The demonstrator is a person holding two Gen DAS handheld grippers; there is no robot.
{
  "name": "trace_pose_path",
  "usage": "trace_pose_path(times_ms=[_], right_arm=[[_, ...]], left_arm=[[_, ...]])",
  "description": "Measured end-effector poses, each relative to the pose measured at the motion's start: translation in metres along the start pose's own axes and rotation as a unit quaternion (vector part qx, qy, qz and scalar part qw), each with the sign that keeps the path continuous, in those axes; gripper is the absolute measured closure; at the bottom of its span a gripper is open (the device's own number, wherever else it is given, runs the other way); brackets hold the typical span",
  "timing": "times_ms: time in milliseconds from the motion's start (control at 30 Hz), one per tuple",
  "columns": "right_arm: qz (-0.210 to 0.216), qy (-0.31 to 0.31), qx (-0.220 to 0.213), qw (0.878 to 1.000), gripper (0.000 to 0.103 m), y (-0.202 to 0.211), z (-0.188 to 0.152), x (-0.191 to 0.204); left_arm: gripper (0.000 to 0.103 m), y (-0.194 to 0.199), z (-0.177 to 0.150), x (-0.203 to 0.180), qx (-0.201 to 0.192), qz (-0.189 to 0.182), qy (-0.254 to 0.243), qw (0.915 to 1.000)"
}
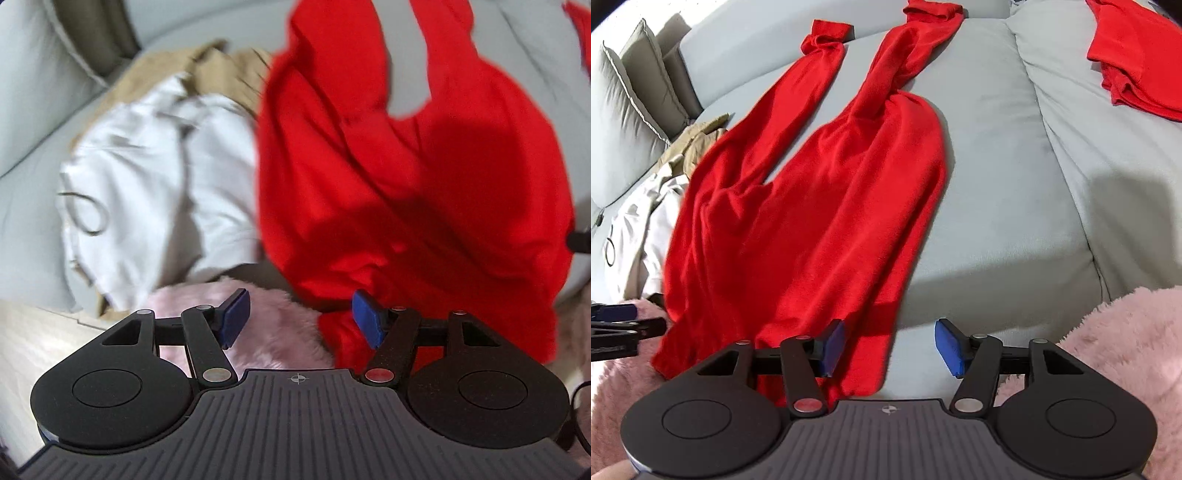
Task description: Fold clothes
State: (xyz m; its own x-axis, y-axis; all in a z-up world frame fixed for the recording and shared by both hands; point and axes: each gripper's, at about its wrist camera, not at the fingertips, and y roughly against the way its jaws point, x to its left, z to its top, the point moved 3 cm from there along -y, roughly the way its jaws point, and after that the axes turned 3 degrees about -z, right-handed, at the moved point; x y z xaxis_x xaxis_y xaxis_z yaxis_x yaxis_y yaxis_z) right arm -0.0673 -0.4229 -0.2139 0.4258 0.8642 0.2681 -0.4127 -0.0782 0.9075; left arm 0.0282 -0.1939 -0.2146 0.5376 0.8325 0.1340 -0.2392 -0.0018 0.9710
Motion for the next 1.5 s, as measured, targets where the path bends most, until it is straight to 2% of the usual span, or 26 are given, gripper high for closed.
trace_pose_path(times_ms=[100,133,167,200,233,267,367,433,533,667,733,833,1000,1100,1267,1333,1500], right_arm=[[0.008,0.011,-0.02,1.0,0.048,-0.005,0.001,0.003],[0.005,0.02,-0.023,1.0,0.054,-0.006,0.001,0.005],[-0.002,0.045,-0.03,0.999,0.059,-0.007,0.0,0.012],[-0.01,0.071,-0.036,0.997,0.065,-0.007,0.0,0.019],[-0.016,0.093,-0.041,0.995,0.065,-0.007,0.0,0.025],[-0.02,0.104,-0.041,0.994,0.065,-0.008,0.001,0.028],[-0.013,0.096,-0.027,0.995,0.063,-0.005,0.005,0.026],[0.003,0.071,-0.024,0.997,0.053,0.0,0.007,0.017],[0.014,0.044,-0.041,0.998,0.046,0.011,0.012,0.003],[0.027,0.017,-0.109,0.994,0.041,0.039,0.032,-0.035],[0.028,0.016,-0.153,0.988,0.032,0.054,0.043,-0.056],[0.017,0.019,-0.243,0.97,0.023,0.079,0.066,-0.11],[0.003,-0.011,-0.322,0.947,0.023,0.088,0.088,-0.195],[0.022,-0.049,-0.345,0.937,0.023,0.082,0.092,-0.236],[0.038,-0.092,-0.333,0.938,0.024,0.055,0.095,-0.27],[0.033,-0.088,-0.339,0.936,0.028,0.052,0.099,-0.273],[-0.006,-0.063,-0.379,0.923,0.025,0.078,0.11,-0.26]], left_arm=[[0.036,-0.028,-0.001,-0.004,0.022,-0.015,-0.008,0.9996],[0.036,-0.033,-0.003,-0.008,0.017,-0.008,-0.024,0.9995],[0.038,-0.038,-0.005,-0.012,0.012,-0.003,-0.039,0.9991],[0.046,-0.039,-0.006,-0.014,0.011,-0.002,-0.044,0.999],[0.05,-0.038,-0.006,-0.015,0.01,-0.007,-0.044,0.999],[0.05,-0.037,-0.006,-0.016,0.008,-0.011,-0.043,0.999],[0.047,-0.037,-0.009,-0.009,0.002,-0.018,-0.027,0.9995],[0.046,-0.036,-0.01,-0.007,-0.002,-0.02,-0.021,0.9996],[0.042,-0.035,-0.012,-0.007,-0.006,-0.012,-0.027,0.9996],[0.042,-0.035,-0.013,-0.007,-0.007,-0.003,-0.031,0.9995],[0.042,-0.035,-0.013,-0.006,-0.007,-0.002,-0.031,0.9995],[0.042,-0.035,-0.015,-0.004,-0.01,-0.001,-0.031,0.9995],[0.04,-0.035,-0.015,-0.001,-0.006,0.002,-0.027,0.9996],[0.039,-0.035,-0.014,0.0,-0.004,0.01,-0.027,0.9996],[0.039,-0.036,-0.012,0.002,0.004,0.018,-0.027,0.9995],[0.039,-0.036,-0.012,0.003,0.005,0.019,-0.027,0.9994],[0.038,-0.037,-0.013,0.007,0.005,0.02,-0.024,0.9995]])
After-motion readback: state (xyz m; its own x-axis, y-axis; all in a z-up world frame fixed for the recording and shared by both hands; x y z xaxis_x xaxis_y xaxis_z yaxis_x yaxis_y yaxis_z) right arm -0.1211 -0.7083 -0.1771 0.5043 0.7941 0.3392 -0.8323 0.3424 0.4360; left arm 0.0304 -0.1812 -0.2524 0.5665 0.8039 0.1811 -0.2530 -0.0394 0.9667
